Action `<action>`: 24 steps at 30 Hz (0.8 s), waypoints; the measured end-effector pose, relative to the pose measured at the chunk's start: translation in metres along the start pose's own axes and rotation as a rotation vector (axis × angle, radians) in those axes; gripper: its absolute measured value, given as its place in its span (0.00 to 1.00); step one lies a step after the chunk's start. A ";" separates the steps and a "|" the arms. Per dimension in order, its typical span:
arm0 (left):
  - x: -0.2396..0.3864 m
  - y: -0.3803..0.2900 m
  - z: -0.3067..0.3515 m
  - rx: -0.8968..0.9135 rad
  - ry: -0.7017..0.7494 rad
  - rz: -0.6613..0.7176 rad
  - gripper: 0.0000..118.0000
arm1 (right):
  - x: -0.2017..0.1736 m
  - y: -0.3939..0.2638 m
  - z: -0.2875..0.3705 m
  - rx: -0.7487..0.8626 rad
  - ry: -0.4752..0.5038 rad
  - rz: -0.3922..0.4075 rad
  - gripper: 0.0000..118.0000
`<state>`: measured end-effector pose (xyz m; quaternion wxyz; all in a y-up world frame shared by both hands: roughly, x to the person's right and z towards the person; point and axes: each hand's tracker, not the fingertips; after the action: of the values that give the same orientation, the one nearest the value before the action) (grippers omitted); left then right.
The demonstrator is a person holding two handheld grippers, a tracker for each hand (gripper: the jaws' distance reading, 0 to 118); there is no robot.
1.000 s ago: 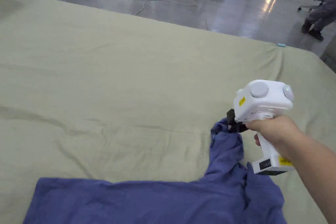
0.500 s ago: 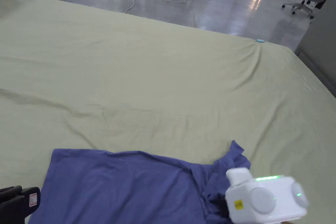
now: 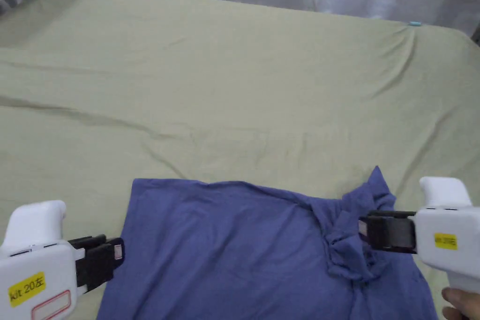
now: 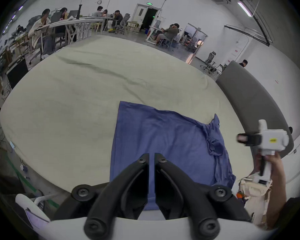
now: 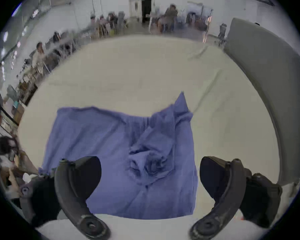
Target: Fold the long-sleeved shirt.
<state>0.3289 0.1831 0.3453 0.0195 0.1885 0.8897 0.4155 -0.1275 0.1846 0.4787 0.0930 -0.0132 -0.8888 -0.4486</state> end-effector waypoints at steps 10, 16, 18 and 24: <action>0.005 0.010 -0.057 -0.079 0.044 -0.038 0.09 | 0.003 -0.070 -0.006 -0.057 0.105 -0.072 0.00; -0.001 0.087 -0.150 -0.006 0.223 -0.202 0.91 | 0.006 -0.053 -0.013 -0.036 0.108 -0.086 0.00; -0.017 0.110 -0.197 -0.057 0.254 -0.189 0.91 | 0.011 -0.053 -0.018 -0.044 0.107 -0.121 0.00; -0.049 0.118 -0.298 -0.238 0.268 -0.218 0.64 | 0.021 -0.046 -0.037 -0.100 0.049 -0.138 0.00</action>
<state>0.3549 0.0166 0.6222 -0.0321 0.0303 0.8440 0.5346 -0.1472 0.1263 0.4672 0.0826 0.0544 -0.8615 -0.4980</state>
